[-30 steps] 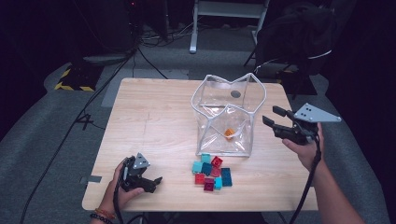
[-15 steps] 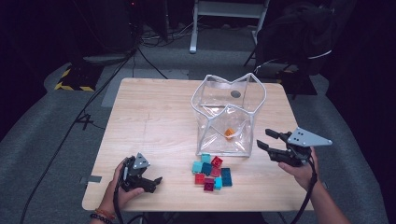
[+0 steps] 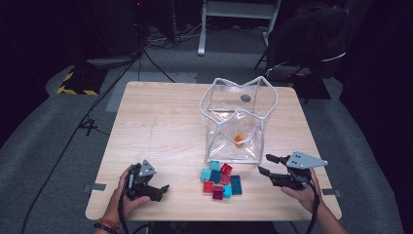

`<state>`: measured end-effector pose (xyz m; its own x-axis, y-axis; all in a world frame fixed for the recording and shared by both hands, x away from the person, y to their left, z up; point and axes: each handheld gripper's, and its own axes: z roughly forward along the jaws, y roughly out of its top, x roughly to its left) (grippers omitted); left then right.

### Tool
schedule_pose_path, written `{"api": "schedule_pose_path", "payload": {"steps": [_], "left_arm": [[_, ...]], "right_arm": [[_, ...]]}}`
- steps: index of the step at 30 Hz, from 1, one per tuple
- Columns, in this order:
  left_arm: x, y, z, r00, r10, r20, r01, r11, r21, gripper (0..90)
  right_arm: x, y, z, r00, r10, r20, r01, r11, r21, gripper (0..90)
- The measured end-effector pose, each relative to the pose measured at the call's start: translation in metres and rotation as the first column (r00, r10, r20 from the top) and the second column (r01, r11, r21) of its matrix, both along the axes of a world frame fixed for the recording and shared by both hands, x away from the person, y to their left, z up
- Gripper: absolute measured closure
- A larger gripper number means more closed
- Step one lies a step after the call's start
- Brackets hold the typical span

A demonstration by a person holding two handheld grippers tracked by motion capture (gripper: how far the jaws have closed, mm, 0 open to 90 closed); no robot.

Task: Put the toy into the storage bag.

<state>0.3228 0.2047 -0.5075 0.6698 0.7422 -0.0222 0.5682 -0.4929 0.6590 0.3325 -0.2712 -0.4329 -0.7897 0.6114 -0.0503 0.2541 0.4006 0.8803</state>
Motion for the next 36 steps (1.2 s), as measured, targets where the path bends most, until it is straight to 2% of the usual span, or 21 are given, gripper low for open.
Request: {"api": "schedule_pose_path", "payload": {"steps": [7, 14, 20, 27, 36], "left_arm": [[0.000, 0.000, 0.000, 1.0000, 0.001, -0.003, -0.001, 1.0000, 0.000, 0.2], [0.000, 0.000, 0.000, 1.0000, 0.001, -0.003, -0.001, 1.0000, 0.000, 0.1], [0.000, 0.000, 0.000, 1.0000, 0.001, -0.002, -0.001, 1.0000, 0.000, 0.2], [0.000, 0.000, 0.000, 1.0000, 0.000, -0.001, 0.000, 1.0000, 0.000, 0.2], [0.000, 0.000, 0.000, 1.0000, 0.000, 0.000, 0.000, 1.0000, 0.000, 0.2]], "right_arm": [[-0.004, 0.014, -0.023, 0.9973, 0.053, -0.050, -0.055, 0.998, -0.041, 43.9], [-0.011, 0.028, -0.043, 0.9894, 0.115, -0.088, -0.122, 0.990, -0.076, 42.7], [-0.017, 0.037, -0.052, 0.9817, 0.152, -0.115, -0.161, 0.984, -0.079, 40.6], [-0.021, 0.050, -0.062, 0.9737, 0.173, -0.148, -0.184, 0.981, -0.064, 37.1], [-0.019, 0.062, -0.071, 0.9814, 0.126, -0.146, -0.146, 0.980, -0.137, 36.2]]}}
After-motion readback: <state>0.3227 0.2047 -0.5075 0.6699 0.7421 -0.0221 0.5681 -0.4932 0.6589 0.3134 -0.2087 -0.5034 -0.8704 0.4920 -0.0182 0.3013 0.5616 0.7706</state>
